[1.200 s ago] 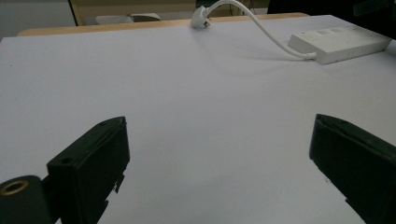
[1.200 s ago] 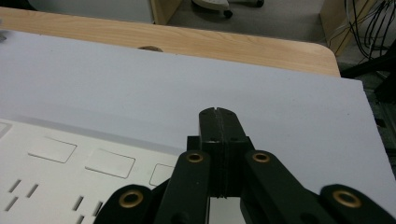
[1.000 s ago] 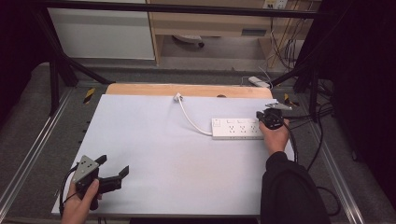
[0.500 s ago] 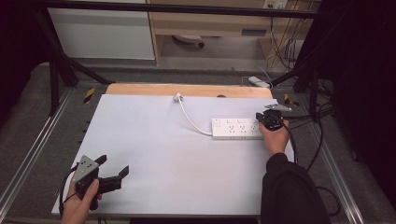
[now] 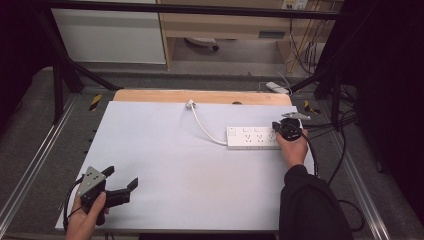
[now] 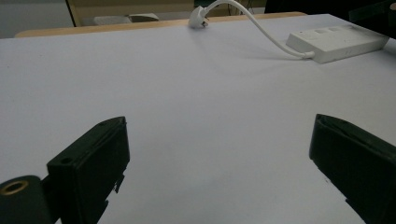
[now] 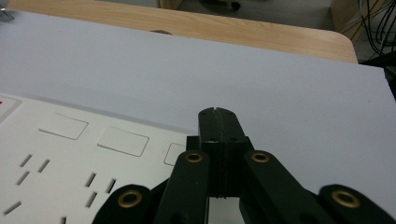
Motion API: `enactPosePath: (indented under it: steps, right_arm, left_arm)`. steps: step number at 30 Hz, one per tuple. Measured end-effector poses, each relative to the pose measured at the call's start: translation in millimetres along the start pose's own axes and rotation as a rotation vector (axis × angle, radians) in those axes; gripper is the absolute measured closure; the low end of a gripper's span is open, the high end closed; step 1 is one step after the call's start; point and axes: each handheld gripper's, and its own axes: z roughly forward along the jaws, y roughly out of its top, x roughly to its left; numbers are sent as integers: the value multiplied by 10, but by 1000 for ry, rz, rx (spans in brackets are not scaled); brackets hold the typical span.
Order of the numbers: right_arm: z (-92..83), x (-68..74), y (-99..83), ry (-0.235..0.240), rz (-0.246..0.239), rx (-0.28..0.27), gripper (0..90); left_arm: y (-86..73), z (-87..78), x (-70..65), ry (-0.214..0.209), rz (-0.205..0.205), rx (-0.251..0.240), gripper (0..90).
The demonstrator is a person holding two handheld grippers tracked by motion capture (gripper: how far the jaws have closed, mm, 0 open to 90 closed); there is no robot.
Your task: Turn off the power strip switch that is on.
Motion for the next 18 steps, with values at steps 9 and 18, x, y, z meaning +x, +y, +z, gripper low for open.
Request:
enactPosePath:
  steps: [9, 18]
  right_arm:
    - [11, 18, -21, 4, -5, 8, 900]
    - [15, 19, -39, 1, -7, 13, 900]
  left_arm:
    - [1, 1, -5, -5, 3, 0, 49]
    - [2, 2, -5, -6, 5, -1, 49]
